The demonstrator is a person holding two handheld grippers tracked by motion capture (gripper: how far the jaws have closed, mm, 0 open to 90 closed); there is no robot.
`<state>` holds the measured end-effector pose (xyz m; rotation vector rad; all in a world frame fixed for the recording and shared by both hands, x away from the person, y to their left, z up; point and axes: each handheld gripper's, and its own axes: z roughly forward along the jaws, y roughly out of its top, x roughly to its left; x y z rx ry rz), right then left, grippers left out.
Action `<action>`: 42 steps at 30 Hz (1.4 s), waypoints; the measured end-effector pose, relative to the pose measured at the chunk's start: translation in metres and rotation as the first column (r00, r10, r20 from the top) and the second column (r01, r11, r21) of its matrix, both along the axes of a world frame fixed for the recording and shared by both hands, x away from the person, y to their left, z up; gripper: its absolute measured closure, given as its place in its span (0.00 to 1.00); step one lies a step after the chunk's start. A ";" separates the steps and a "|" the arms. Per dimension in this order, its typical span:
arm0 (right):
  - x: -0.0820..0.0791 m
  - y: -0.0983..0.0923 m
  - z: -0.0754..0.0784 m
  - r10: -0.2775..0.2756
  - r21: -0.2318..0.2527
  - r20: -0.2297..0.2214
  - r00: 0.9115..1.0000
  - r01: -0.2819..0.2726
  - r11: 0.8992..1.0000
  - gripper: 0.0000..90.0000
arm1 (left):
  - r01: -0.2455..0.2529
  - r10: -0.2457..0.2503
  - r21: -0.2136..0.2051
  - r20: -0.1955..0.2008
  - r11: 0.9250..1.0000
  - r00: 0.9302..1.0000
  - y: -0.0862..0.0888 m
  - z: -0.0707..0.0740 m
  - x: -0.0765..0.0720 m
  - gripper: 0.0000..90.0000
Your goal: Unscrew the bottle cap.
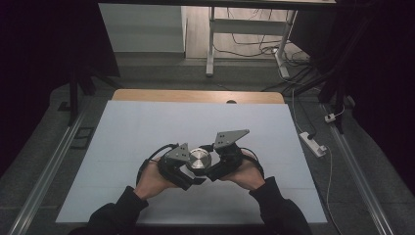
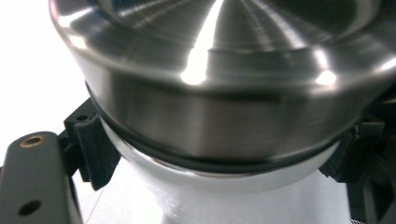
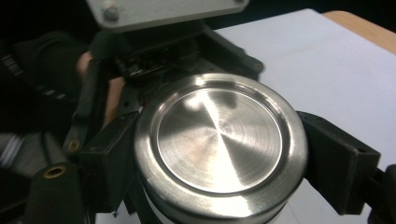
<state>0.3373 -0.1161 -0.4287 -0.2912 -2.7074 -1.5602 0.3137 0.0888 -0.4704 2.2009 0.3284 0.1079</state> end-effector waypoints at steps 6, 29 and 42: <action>0.001 -0.008 -0.001 0.163 0.023 0.003 0.987 -0.163 0.986 0.20 | 0.088 -0.088 -0.016 0.009 0.996 0.996 -0.003 0.000 -0.004 0.17; -0.024 0.022 0.005 -0.335 -0.011 0.110 0.936 0.338 0.941 0.20 | -0.219 0.219 -0.012 0.002 0.976 0.976 0.001 0.005 -0.002 0.17; -0.010 0.004 0.005 -0.054 0.028 0.040 0.998 0.052 0.998 0.21 | -0.004 0.002 -0.049 -0.036 0.999 0.999 0.005 0.005 -0.001 0.17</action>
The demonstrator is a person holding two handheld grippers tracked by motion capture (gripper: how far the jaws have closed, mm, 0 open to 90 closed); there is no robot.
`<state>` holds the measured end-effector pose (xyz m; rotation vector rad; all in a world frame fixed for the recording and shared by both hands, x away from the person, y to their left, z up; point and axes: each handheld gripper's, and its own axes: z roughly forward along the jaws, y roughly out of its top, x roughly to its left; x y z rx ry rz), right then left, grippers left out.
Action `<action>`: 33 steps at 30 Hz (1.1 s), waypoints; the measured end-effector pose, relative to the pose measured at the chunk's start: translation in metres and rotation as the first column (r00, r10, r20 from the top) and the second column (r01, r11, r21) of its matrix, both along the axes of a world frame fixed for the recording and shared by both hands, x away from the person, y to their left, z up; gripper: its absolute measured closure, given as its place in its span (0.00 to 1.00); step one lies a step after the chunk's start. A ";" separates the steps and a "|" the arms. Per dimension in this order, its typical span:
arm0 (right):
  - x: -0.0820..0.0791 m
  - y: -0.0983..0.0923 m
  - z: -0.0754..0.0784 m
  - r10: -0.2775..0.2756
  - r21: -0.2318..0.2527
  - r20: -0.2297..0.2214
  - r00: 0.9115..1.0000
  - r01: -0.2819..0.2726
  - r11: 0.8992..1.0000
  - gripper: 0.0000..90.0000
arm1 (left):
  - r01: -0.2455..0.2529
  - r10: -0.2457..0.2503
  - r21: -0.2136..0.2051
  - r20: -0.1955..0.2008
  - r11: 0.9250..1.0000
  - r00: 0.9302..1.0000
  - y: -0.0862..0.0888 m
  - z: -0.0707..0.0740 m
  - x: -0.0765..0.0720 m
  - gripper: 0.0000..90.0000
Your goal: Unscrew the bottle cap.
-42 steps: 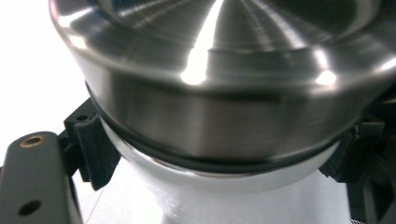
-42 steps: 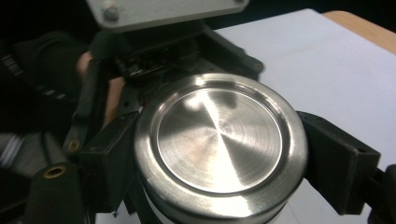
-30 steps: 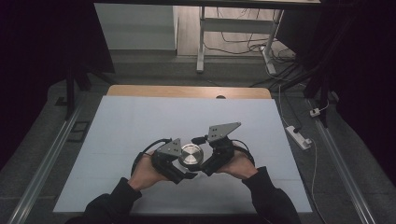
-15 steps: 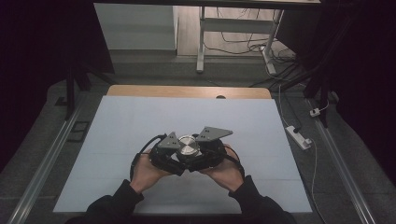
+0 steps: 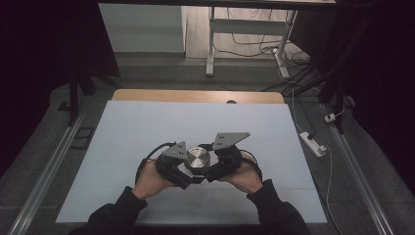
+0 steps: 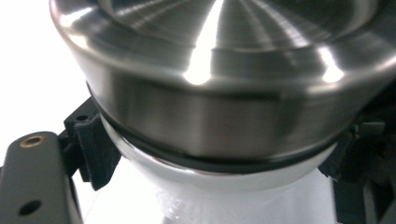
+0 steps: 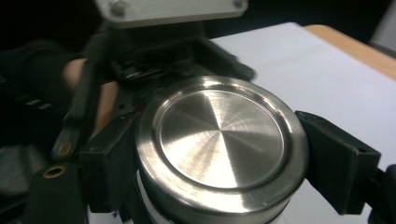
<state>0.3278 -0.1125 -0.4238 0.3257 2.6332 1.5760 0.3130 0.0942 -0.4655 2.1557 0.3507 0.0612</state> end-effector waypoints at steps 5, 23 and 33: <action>0.004 -0.008 0.000 0.142 0.025 -0.019 0.990 -0.142 0.990 0.20 | 0.101 -0.101 -0.011 -0.001 0.995 0.995 -0.001 0.001 -0.002 0.17; -0.007 0.008 0.005 -0.255 -0.043 -0.041 0.966 0.253 0.967 0.08 | -0.195 0.193 0.053 0.044 0.979 0.980 -0.005 -0.001 -0.001 0.17; -0.013 0.016 0.000 -0.301 -0.063 -0.010 0.953 0.300 0.952 0.20 | -0.208 0.205 0.056 0.050 0.977 0.978 -0.009 0.002 -0.004 0.17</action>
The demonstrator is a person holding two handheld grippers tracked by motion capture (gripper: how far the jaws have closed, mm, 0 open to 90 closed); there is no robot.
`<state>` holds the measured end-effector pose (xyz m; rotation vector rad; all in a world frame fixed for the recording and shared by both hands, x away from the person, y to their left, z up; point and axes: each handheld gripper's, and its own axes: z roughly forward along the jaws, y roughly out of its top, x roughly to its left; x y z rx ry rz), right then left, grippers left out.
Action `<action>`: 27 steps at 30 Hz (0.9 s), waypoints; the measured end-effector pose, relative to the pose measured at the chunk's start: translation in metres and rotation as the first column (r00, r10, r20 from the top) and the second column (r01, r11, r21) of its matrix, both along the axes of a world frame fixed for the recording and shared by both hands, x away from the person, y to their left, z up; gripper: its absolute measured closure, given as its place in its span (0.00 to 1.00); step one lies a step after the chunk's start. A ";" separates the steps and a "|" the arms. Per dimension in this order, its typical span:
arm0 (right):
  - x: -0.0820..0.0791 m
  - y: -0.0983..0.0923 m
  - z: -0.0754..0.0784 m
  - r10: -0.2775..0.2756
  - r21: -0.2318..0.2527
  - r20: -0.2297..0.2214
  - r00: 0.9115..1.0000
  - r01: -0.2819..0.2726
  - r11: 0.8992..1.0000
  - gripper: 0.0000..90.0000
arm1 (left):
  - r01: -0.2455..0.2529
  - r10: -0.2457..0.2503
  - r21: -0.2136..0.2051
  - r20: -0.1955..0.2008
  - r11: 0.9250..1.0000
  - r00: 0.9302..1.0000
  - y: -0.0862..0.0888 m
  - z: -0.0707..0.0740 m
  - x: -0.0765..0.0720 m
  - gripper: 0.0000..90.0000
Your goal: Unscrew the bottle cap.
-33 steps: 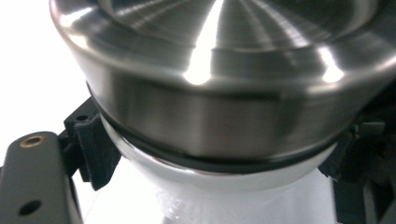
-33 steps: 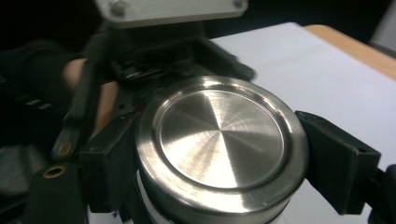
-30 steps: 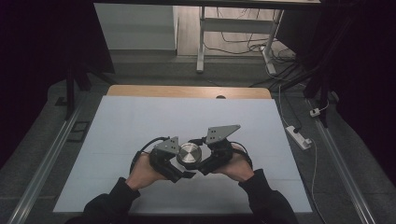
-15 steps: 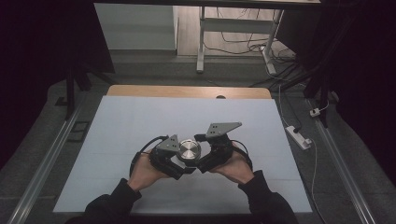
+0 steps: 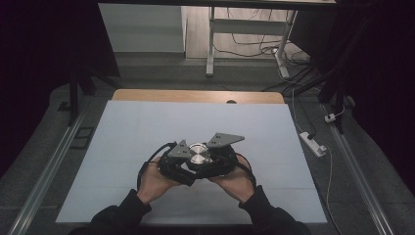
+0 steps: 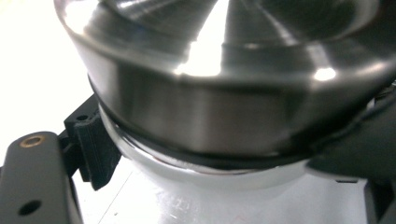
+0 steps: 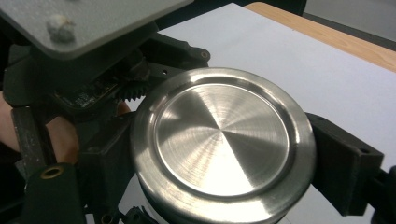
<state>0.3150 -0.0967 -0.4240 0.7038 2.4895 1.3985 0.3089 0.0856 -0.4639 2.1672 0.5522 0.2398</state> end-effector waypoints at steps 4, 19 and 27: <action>0.001 -0.003 0.002 0.052 -0.007 0.003 0.999 -0.052 0.999 0.20 | 0.061 -0.061 -0.018 -0.005 0.998 0.998 0.003 0.000 0.002 0.17; 0.011 -0.013 0.002 0.253 0.042 -0.032 0.967 -0.252 0.967 0.21 | 0.219 -0.220 -0.039 -0.031 0.975 0.975 0.009 -0.007 0.008 0.17; 0.010 -0.014 0.004 0.239 0.035 -0.015 0.971 -0.238 0.971 0.21 | 0.201 -0.202 -0.035 -0.031 0.979 0.979 0.009 -0.009 0.009 0.17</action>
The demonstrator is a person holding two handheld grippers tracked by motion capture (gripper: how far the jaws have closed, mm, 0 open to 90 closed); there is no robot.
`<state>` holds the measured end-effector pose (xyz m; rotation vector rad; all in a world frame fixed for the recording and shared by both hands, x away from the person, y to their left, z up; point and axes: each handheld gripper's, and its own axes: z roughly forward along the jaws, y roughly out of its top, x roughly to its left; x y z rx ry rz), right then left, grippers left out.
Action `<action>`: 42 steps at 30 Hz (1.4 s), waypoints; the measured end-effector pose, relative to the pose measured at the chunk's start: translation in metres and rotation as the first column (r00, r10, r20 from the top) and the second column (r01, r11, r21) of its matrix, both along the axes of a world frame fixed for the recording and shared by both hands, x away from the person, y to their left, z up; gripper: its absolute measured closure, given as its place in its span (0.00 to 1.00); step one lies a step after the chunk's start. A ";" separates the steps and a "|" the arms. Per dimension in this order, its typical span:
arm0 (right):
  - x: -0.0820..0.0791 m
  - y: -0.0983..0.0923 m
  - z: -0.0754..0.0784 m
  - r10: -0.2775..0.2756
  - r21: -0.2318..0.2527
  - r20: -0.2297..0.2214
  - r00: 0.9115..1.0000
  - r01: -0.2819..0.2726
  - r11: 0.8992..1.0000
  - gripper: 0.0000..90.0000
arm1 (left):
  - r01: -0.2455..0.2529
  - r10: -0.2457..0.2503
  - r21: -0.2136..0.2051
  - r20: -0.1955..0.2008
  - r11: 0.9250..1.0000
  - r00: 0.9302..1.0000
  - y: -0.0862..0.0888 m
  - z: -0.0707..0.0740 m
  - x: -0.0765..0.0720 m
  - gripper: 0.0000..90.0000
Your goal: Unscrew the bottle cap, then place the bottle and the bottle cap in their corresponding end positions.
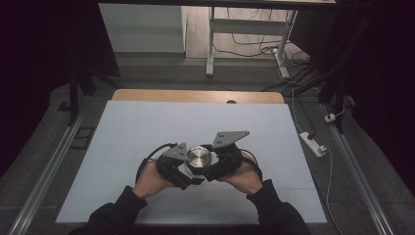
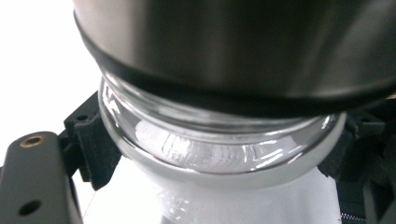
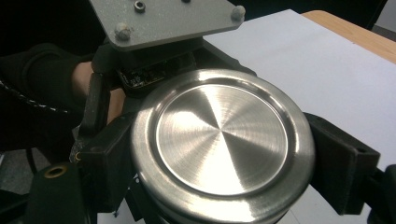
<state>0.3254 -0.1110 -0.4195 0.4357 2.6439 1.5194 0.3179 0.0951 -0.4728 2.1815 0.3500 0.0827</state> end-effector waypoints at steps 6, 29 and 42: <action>0.000 -0.002 0.001 -0.013 -0.004 0.009 1.000 0.013 1.000 0.21 | -0.017 0.017 0.004 0.001 1.000 1.000 0.001 -0.001 0.001 0.17; -0.004 -0.009 0.000 -0.022 -0.008 0.014 1.000 0.022 1.000 0.21 | -0.118 0.118 0.004 0.007 0.993 0.993 0.015 -0.004 0.011 0.17; -0.012 -0.010 -0.002 -0.018 -0.017 0.030 0.999 0.018 1.000 0.21 | -0.162 0.162 -0.002 0.011 0.987 0.987 0.021 -0.005 0.020 0.17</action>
